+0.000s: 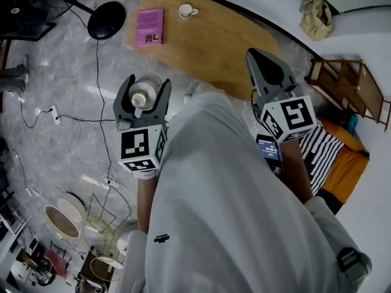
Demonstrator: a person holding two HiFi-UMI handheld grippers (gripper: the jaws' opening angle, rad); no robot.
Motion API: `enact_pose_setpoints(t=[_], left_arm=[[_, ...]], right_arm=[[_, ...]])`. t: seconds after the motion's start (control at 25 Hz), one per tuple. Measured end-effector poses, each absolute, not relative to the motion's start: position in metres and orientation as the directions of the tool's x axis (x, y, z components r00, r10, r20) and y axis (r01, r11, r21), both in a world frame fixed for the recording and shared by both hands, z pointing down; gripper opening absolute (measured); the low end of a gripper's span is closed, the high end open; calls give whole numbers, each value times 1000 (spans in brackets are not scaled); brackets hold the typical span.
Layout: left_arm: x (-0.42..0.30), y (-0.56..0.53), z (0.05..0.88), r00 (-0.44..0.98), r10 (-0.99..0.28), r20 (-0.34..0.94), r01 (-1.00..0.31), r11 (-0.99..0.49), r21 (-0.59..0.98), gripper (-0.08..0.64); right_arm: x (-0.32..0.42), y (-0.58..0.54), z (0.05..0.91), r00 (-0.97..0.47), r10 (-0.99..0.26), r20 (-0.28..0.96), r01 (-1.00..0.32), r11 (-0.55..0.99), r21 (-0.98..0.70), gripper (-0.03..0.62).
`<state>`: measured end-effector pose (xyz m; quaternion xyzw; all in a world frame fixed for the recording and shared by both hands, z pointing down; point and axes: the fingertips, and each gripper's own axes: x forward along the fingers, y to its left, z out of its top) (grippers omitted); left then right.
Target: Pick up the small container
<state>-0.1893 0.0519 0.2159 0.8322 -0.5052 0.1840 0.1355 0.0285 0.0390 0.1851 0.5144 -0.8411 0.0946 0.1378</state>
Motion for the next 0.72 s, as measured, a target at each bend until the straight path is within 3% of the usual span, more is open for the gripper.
enact_pose_setpoints(t=[0.72], left_arm=[[-176,74,209,456,-771,445,-870,-492,37,341]], right_arm=[[16,64,169,-522,-819,240,-850,522,-67,6]])
